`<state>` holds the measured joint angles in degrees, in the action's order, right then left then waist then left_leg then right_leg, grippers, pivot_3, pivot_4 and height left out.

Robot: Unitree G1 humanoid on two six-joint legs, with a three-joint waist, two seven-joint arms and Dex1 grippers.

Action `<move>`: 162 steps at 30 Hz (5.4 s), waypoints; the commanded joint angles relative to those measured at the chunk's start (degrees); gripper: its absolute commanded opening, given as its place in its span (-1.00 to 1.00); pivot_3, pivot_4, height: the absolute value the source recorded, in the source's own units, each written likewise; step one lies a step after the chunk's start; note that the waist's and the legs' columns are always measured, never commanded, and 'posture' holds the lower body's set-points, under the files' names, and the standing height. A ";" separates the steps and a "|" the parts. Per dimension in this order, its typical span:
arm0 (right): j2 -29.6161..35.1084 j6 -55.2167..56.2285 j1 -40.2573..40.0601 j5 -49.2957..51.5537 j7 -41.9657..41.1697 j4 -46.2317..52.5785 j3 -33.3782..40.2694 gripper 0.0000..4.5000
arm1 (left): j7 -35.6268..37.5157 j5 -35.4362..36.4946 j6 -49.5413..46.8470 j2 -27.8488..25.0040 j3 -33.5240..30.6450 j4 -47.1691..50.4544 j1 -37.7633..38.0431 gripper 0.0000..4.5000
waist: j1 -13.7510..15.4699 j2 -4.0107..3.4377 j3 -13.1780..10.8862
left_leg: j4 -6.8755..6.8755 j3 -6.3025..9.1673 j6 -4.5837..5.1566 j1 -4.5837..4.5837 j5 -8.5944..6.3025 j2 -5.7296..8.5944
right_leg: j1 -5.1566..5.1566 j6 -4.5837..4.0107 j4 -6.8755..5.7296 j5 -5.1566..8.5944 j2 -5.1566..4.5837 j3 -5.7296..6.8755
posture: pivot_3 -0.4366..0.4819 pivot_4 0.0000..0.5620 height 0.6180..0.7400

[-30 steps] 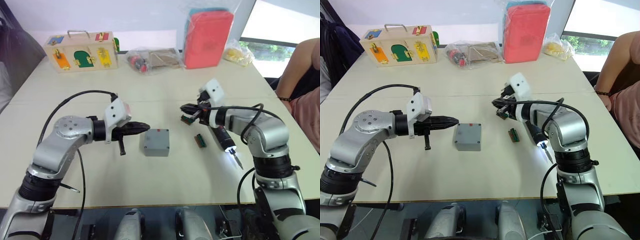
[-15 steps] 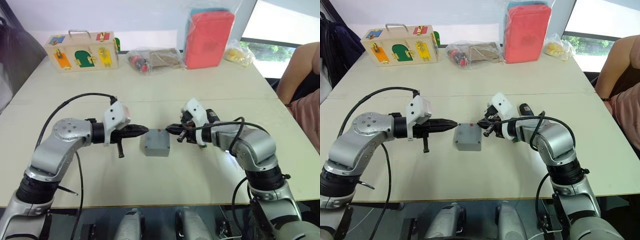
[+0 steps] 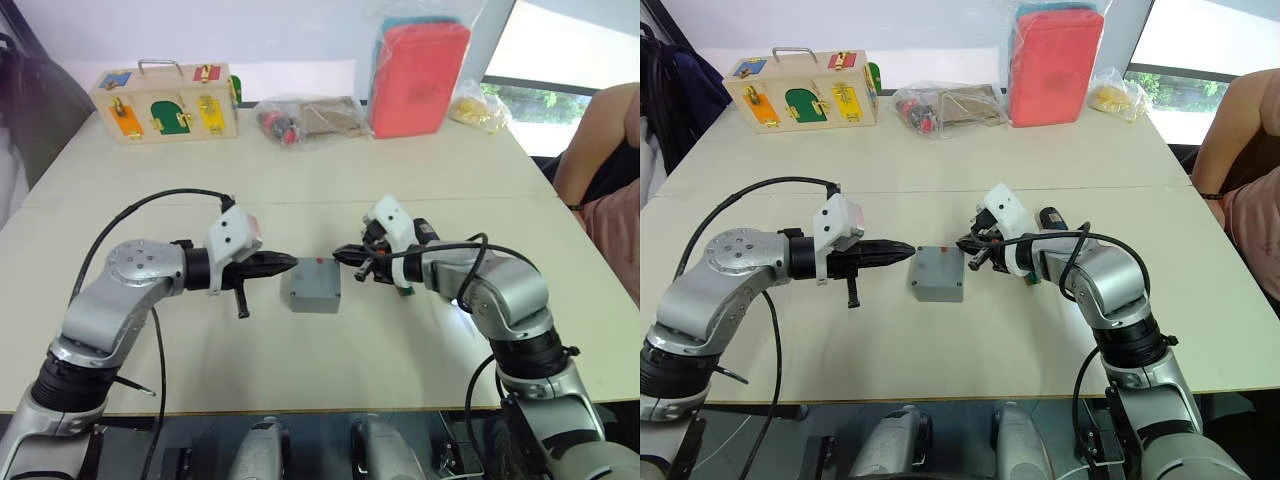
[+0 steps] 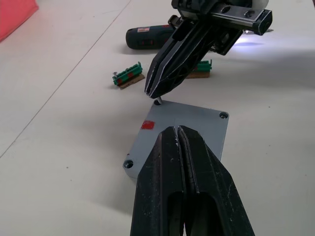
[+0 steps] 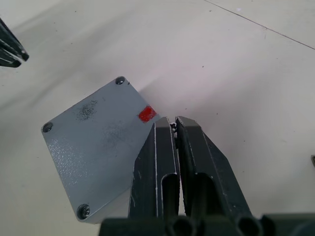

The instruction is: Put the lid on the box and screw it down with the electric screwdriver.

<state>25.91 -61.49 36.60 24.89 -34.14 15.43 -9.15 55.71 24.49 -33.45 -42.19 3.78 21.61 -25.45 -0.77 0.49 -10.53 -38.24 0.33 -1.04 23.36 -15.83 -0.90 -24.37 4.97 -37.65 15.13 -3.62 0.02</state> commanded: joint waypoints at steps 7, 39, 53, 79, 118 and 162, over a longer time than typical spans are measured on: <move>0.10 1.60 1.70 -0.59 -0.47 -0.53 -0.57 -0.96 | -0.50 0.87 -0.15 -0.01 -0.69 2.08 -0.65 -1.00 | 0.01 0.00 0.00 | 0.00 0.00 0.00 0.00 0.00 0.00 | 0.00 0.00 0.00 0.00 0.00 0.00 | -0.05 -0.47 0.83; 0.30 1.97 1.01 -1.16 -0.50 0.12 -1.33 -0.96 | 0.54 -0.30 3.90 -0.03 -1.04 2.03 4.08 -1.00 | 0.01 0.00 0.00 | 0.00 0.00 0.00 0.00 0.00 0.00 | 0.00 0.00 0.00 0.00 -0.01 0.00 | -0.05 -0.47 0.83; 1.03 -0.28 1.62 0.92 -0.45 2.94 1.75 -0.96 | -0.53 2.29 -1.95 -0.64 -0.87 4.23 -1.24 -1.00 | 0.01 0.00 0.00 | 0.00 0.02 0.00 0.00 0.00 0.00 | 0.00 0.00 0.00 0.00 -0.01 0.00 | -0.05 -0.47 0.83; -0.56 0.90 0.41 0.66 0.51 2.15 0.43 -0.96 | -1.29 2.98 -5.08 -0.47 -0.66 5.20 -2.78 -1.00 | -0.03 0.00 0.00 | 0.00 0.01 0.00 0.00 0.00 0.00 | 0.00 0.00 0.00 0.00 0.01 0.00 | -0.05 -0.47 0.83; 25.12 -13.67 4.38 3.61 -5.50 4.37 6.39 0.97 | 4.13 2.14 2.19 -0.68 0.81 -0.30 -2.32 -1.00 | 0.06 -0.03 -0.02 | 0.01 -0.01 0.01 0.00 0.00 0.00 | -0.01 -0.01 0.01 0.01 0.01 -0.01 | -0.05 -0.47 0.83; 17.98 -16.24 25.35 -0.67 -18.45 -17.31 5.72 -0.23 | 0.66 -1.06 5.83 1.40 2.45 -2.92 0.89 -1.00 | 0.15 -0.24 -0.16 | 0.04 -0.04 0.00 0.14 0.00 -0.01 | -0.23 -0.02 0.02 0.00 0.01 -0.05 | -0.05 -0.47 0.83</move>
<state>46.25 -77.72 62.67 19.80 -54.02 -9.34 -12.37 56.11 24.07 -29.15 -40.79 7.12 18.72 -23.30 -0.62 0.24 -10.69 -38.22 0.29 -1.04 23.50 -15.84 -0.90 -24.57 4.96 -37.63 15.12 -3.61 -0.02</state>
